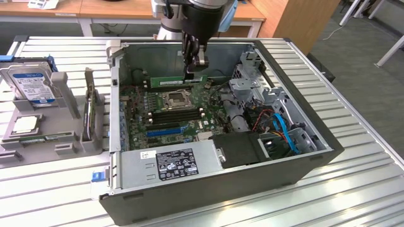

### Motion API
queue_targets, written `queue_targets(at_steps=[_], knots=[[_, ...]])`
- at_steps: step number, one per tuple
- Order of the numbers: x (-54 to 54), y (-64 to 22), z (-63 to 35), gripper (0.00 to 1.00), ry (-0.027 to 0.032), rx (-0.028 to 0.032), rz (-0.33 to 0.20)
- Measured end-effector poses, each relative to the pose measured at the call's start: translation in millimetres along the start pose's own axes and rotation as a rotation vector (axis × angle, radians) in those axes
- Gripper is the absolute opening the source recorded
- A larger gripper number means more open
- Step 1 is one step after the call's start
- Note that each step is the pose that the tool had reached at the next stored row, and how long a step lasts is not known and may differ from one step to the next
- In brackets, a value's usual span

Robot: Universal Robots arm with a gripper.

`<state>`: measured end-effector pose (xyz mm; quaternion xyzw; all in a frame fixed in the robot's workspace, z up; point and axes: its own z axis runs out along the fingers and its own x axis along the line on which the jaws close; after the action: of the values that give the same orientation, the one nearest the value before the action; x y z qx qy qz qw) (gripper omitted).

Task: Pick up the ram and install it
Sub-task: 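Insert the ram into the slot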

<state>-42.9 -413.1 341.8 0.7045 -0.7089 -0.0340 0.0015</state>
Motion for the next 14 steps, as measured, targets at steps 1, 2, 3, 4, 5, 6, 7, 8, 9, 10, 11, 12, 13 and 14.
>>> queue_targets(at_steps=[1, 2, 3, 4, 5, 6, 7, 8, 9, 10, 11, 12, 13, 14], knots=[[0.1, -0.1, 1.6, 0.12, 0.0002, 0.0001, 0.000], [0.1, -0.2, 3.1, 0.12, 0.0006, 0.0001, 0.000], [0.2, -0.2, 4.4, 0.12, 0.0010, 0.0000, 0.000], [0.3, -0.3, 5.8, 0.12, 0.0013, 0.0001, 0.000], [0.3, -0.4, 7.2, 0.12, 0.0016, 0.0000, 0.000], [0.4, -0.4, 8.5, 0.12, 0.0019, 0.0000, 0.000], [0.5, -0.5, 9.9, 0.12, 0.0023, 0.0000, 0.000], [0.5, -0.6, 11.2, 0.12, 0.0025, 0.0000, 0.000], [0.6, -0.6, 12.5, 0.12, 0.0025, 0.0001, 0.000], [0.6, -0.7, 13.6, 0.12, 0.0027, 0.0000, 0.000], [0.7, -0.7, 14.7, 0.12, 0.0028, 0.0001, 0.000], [0.7, -0.8, 15.9, 0.12, 0.0029, 0.0001, 0.000], [0.8, -0.9, 17.2, 0.12, 0.0029, 0.0001, 0.000], [0.8, -0.9, 18.4, 0.12, 0.0029, 0.0001, 0.000]])
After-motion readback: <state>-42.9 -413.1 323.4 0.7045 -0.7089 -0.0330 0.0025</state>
